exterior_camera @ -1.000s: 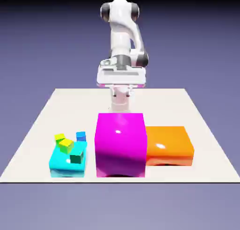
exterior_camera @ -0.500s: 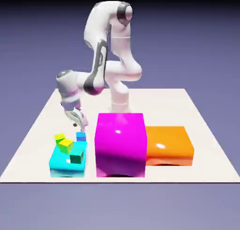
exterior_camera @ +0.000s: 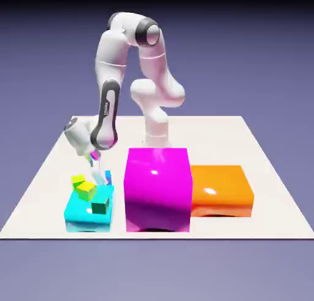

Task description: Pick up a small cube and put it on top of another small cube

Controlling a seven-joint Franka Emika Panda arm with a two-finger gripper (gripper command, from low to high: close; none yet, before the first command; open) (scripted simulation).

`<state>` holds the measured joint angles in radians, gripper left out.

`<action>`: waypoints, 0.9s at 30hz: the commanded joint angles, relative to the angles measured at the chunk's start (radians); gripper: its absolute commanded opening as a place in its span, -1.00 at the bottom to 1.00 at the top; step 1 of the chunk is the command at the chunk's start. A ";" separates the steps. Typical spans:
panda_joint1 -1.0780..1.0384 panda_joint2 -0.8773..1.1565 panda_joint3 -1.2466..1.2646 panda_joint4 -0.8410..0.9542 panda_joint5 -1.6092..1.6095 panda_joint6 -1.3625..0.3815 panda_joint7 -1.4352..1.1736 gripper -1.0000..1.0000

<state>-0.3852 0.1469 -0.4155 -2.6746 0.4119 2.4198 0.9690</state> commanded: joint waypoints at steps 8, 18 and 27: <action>0.038 -0.080 0.097 0.228 -0.062 -0.195 0.170 -1.00; 0.019 -0.013 0.116 0.526 0.005 -0.403 0.591 -1.00; 0.024 0.025 0.131 0.495 0.037 -0.339 0.566 1.00</action>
